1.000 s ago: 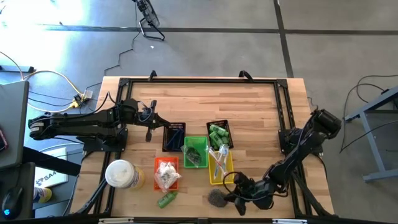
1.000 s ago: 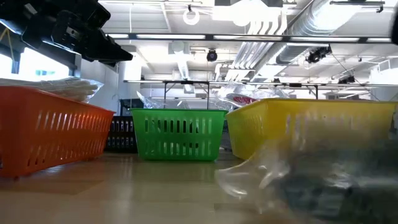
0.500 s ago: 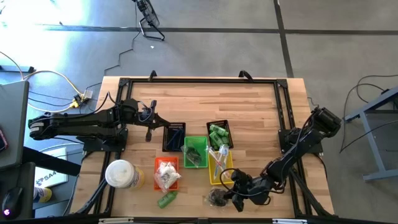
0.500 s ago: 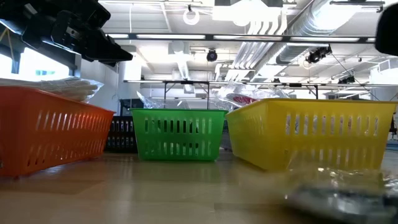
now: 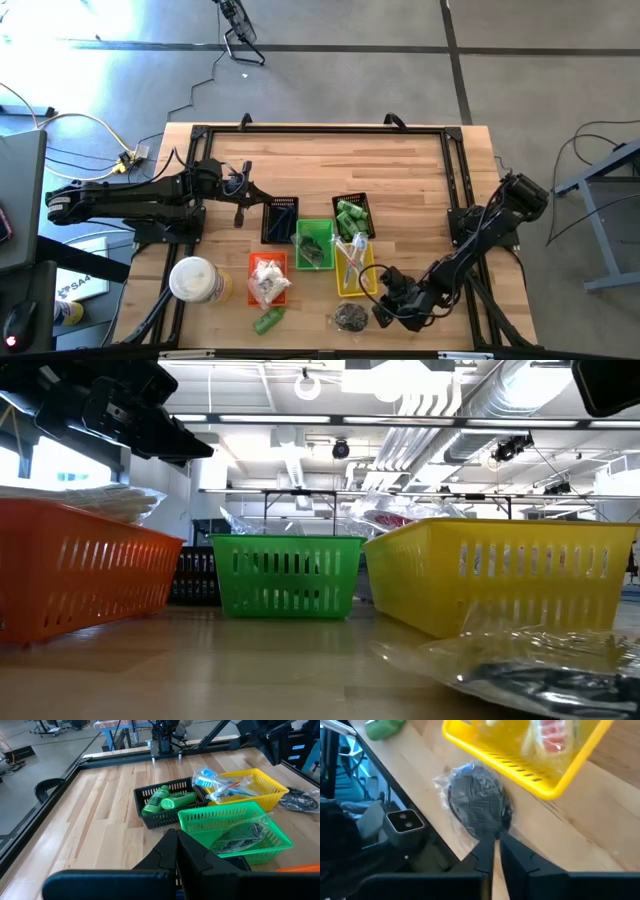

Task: Pick & Place Travel size toiletries
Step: Put the black hairbrush into the green bin

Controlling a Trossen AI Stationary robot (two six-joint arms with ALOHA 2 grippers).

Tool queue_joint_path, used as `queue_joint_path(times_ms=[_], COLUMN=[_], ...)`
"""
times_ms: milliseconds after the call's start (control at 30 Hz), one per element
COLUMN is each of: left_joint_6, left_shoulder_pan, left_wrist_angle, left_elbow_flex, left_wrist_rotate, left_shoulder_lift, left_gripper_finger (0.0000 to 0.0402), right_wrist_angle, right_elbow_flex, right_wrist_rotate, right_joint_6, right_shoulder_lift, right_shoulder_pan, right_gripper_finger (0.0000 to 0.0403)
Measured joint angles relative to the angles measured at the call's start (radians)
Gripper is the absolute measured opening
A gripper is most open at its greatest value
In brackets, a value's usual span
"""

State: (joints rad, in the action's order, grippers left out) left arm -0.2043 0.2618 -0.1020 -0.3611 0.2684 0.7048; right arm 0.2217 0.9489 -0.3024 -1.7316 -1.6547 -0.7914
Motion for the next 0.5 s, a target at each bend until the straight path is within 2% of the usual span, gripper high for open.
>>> queue_joint_path(times_ms=[100,367,500], left_joint_6=[0.000,0.000,0.000], left_shoulder_pan=[0.000,0.000,0.000], left_wrist_angle=[0.000,0.006,0.013], left_elbow_flex=[0.000,0.000,0.000], left_wrist_rotate=[0.000,0.000,0.000], left_shoulder_lift=[0.000,0.000,0.000], left_gripper_finger=[0.0000,0.0000,0.0000], right_wrist_angle=[0.016,0.036,0.026], right_elbow_flex=[0.000,0.000,0.000], right_wrist_rotate=[0.006,0.013,0.053], right_joint_6=[-0.026,-0.056,-0.056], right_shoulder_lift=[0.000,-0.039,-0.087], right_shoulder_pan=[0.002,0.002,0.002], right_gripper_finger=[0.0064,0.0199,0.0236])
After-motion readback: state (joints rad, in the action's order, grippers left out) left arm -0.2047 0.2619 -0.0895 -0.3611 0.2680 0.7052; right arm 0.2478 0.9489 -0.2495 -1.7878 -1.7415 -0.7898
